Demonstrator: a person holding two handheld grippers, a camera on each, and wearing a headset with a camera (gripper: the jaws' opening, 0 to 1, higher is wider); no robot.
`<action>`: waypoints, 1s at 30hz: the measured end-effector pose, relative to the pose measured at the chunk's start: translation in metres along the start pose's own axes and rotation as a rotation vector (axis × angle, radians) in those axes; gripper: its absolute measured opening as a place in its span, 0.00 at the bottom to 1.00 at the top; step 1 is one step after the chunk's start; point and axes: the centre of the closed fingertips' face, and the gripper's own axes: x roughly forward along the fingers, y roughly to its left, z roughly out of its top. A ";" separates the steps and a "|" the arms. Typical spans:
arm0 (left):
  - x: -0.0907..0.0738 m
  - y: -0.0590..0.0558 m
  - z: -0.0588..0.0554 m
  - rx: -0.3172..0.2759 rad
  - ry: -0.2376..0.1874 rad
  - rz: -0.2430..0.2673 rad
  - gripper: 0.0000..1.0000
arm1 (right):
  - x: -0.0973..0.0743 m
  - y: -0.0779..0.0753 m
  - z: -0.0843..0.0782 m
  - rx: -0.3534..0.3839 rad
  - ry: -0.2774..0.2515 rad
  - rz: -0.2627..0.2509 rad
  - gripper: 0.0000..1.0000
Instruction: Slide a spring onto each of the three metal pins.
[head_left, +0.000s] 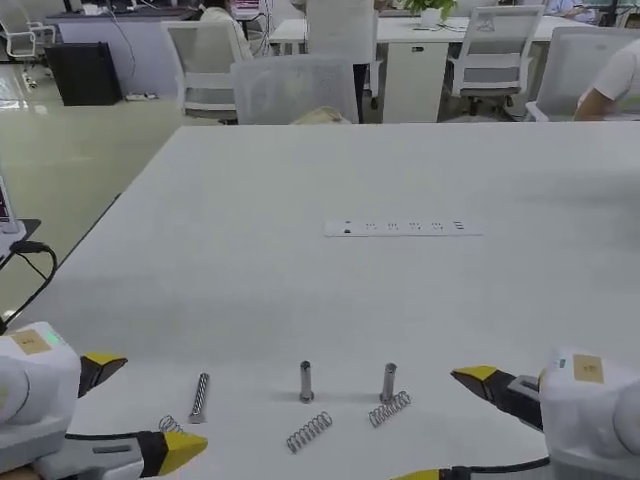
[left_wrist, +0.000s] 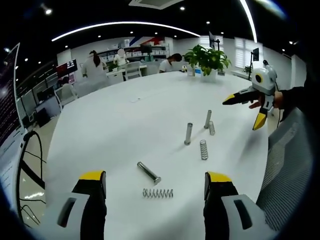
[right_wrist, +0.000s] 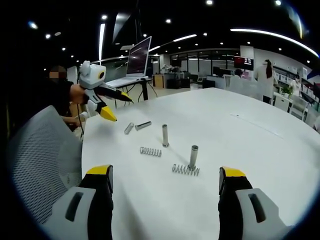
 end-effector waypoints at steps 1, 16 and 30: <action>0.002 0.001 0.001 0.003 0.006 0.000 0.76 | 0.000 0.000 0.000 0.000 0.000 -0.001 0.86; 0.034 0.017 0.005 -0.022 0.123 0.012 0.43 | -0.001 -0.003 -0.002 0.005 0.007 -0.007 0.86; 0.063 0.018 -0.009 -0.034 0.238 0.016 0.23 | -0.001 -0.004 -0.006 0.011 0.017 -0.008 0.85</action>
